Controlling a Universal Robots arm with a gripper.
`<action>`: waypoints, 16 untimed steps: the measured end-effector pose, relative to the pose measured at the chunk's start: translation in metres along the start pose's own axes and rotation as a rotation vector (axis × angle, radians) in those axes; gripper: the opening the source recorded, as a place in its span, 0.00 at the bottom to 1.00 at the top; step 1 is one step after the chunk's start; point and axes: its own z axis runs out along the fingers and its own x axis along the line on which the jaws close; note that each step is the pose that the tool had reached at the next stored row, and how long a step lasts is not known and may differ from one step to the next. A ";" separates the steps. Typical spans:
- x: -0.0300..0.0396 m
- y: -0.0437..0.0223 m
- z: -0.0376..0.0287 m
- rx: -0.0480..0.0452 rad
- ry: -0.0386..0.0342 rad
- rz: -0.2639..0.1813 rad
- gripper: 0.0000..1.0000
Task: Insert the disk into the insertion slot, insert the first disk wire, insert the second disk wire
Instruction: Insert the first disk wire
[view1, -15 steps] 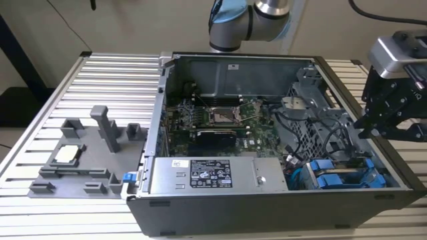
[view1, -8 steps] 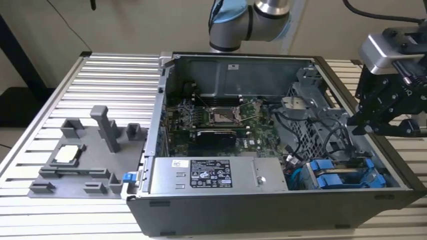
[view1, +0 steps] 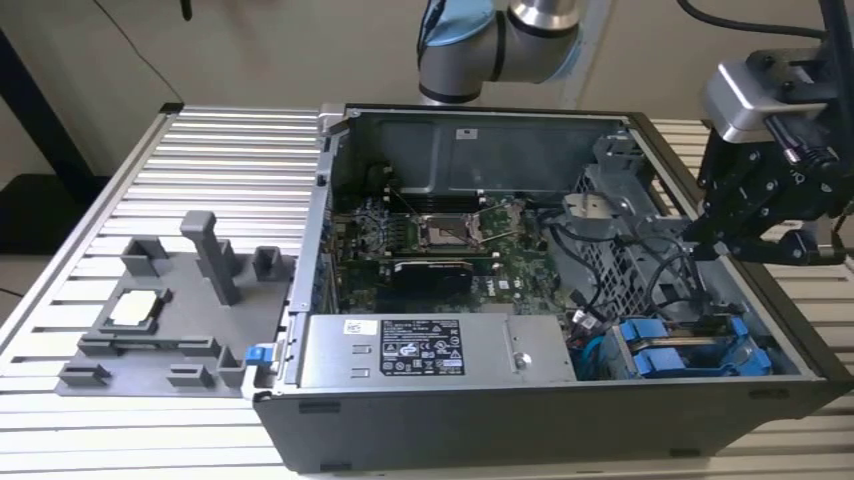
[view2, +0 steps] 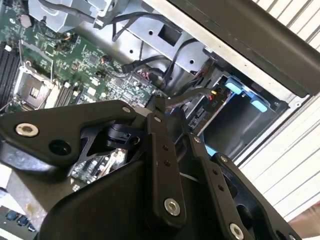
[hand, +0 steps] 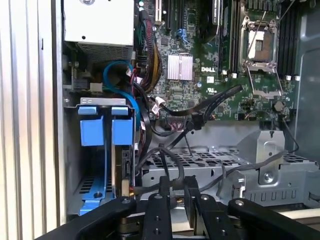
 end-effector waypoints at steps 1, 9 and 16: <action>0.0000 0.0013 0.0000 -0.0005 -0.0146 -0.003 0.27; 0.0000 0.0123 0.0006 -0.0118 -0.0292 -0.052 0.27; 0.0001 0.0248 0.0017 -0.0207 -0.0344 -0.090 0.27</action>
